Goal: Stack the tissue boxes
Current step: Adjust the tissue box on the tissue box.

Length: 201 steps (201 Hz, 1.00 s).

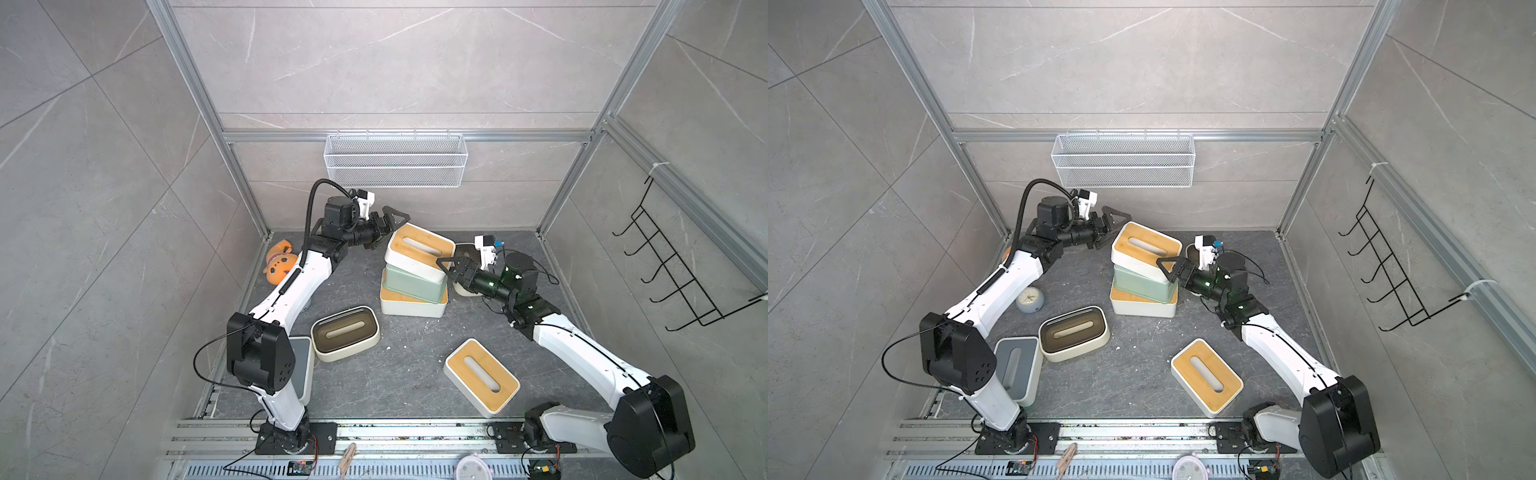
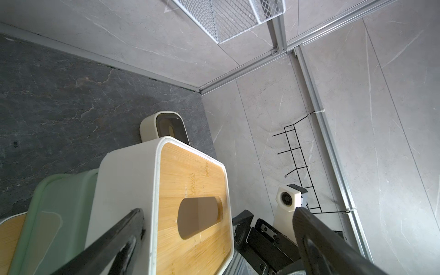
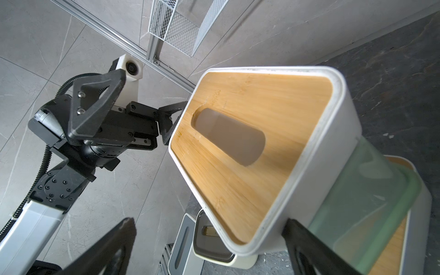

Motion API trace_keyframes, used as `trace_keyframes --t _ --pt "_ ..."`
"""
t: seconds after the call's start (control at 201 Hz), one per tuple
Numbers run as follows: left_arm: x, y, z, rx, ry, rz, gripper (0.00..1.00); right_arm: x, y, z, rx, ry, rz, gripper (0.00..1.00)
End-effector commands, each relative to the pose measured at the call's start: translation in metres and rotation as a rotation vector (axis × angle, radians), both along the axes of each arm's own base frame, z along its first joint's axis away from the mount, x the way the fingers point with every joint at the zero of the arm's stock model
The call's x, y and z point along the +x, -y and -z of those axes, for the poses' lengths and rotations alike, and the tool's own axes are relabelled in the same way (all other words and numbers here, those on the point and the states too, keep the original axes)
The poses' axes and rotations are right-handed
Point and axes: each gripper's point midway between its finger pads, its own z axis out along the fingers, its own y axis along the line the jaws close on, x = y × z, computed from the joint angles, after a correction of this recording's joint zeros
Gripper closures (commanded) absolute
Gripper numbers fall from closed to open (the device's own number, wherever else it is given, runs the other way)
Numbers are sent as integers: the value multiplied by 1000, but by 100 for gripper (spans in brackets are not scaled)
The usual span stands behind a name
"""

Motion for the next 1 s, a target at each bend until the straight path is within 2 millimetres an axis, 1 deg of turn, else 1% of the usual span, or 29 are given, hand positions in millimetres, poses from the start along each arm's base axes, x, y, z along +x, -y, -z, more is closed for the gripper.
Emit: trace_keyframes --t 0.0,0.095,0.244,0.399,0.573,0.673,0.867,0.997 --pt "-14 18 -8 -26 16 99 0 -8 -5 -13 0 56 -25 0" --pt "-11 17 -2 -12 0 90 0 -8 -4 -12 -3 53 -20 0" --pt "-10 15 2 1 -7 73 0 -9 -4 -10 -1 48 -22 0" --pt "-13 13 2 9 1 62 0 -9 -6 -8 1 45 -26 0" --pt "-10 11 5 23 -2 53 0 -9 -8 -7 8 38 -31 0" --pt "-10 11 3 21 1 55 0 -9 -10 -6 8 37 -33 0" --pt "-9 10 2 27 5 47 0 -7 -8 -4 -6 32 -13 0" --pt "-12 9 -1 27 15 49 0 -4 -8 -7 -14 40 -10 0"
